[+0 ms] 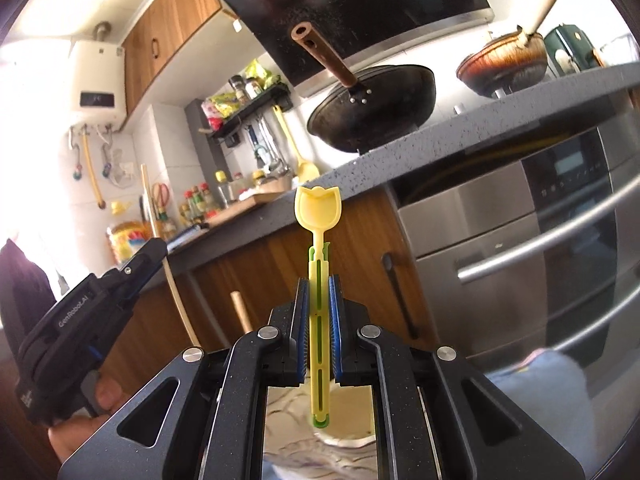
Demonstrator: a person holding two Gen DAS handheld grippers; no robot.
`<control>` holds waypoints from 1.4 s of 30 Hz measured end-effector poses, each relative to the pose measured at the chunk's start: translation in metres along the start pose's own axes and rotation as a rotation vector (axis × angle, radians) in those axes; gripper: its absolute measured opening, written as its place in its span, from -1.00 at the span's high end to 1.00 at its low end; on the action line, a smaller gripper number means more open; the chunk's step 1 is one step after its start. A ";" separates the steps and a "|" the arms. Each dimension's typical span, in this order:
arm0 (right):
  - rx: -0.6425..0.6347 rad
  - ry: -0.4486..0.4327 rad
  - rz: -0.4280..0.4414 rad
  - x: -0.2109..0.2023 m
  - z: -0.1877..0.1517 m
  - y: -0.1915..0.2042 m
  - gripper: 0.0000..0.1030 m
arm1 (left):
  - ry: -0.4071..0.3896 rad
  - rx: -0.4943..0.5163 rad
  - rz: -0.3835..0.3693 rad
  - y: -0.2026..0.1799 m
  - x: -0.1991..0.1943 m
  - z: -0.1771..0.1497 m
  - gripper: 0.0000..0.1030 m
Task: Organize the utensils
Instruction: 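Lift and drop the chopstick and yellow tongs into the ceramic holder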
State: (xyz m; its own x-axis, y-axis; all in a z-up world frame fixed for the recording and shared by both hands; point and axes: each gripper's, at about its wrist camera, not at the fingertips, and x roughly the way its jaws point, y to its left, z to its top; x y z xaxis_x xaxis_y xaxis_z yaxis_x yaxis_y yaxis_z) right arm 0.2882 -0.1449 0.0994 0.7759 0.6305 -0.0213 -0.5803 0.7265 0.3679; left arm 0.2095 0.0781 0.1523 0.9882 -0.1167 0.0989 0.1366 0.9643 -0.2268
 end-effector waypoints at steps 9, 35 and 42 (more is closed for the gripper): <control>-0.091 0.094 -0.089 0.014 -0.021 -0.006 0.80 | 0.137 0.040 0.058 0.005 0.005 -0.028 0.88; -0.173 0.239 -0.183 0.020 -0.050 0.007 0.67 | 0.391 0.081 0.148 0.015 0.021 -0.055 0.88; -0.182 0.215 -0.169 0.013 -0.049 0.011 0.56 | 0.374 0.073 0.141 0.015 0.017 -0.054 0.85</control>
State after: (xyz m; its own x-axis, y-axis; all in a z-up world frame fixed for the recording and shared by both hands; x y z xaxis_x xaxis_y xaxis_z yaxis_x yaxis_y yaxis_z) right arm 0.2803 -0.1153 0.0570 0.8063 0.5260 -0.2705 -0.4975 0.8505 0.1709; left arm 0.2317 0.0780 0.0980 0.9558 -0.0473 -0.2902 0.0059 0.9899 -0.1419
